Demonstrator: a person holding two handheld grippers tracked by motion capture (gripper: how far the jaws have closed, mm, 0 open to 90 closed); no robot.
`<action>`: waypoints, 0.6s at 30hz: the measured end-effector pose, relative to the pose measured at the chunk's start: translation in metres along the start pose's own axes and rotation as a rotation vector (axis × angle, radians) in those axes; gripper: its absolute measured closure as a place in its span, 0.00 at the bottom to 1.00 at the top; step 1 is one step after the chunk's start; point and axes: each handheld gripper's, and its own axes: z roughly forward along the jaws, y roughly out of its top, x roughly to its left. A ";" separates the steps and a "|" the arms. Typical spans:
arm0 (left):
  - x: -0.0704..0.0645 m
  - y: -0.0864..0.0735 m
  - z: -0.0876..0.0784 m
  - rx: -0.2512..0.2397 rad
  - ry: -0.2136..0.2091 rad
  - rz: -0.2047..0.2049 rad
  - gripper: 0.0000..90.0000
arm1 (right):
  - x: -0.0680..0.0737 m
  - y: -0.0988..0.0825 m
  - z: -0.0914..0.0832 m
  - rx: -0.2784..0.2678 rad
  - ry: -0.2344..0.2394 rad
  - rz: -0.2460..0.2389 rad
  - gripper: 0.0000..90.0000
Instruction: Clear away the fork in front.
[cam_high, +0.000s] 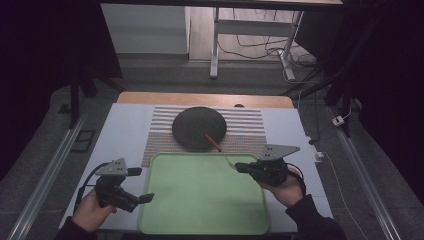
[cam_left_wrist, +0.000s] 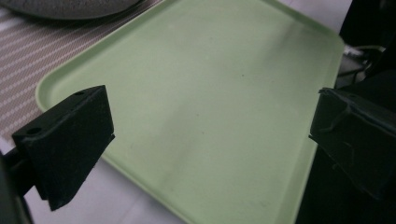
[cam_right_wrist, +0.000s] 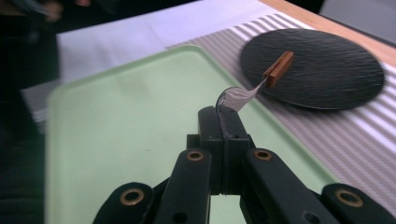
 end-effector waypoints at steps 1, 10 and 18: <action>0.000 0.002 0.003 0.006 -0.004 0.010 0.00 | 0.003 -0.001 -0.001 -0.005 0.013 0.002 1.00; 0.000 0.022 0.028 0.043 -0.012 0.090 0.00 | 0.025 -0.008 -0.009 -0.012 0.113 -0.008 1.00; 0.005 0.035 0.044 0.062 -0.078 0.151 0.00 | 0.043 -0.011 -0.009 -0.017 0.214 -0.015 1.00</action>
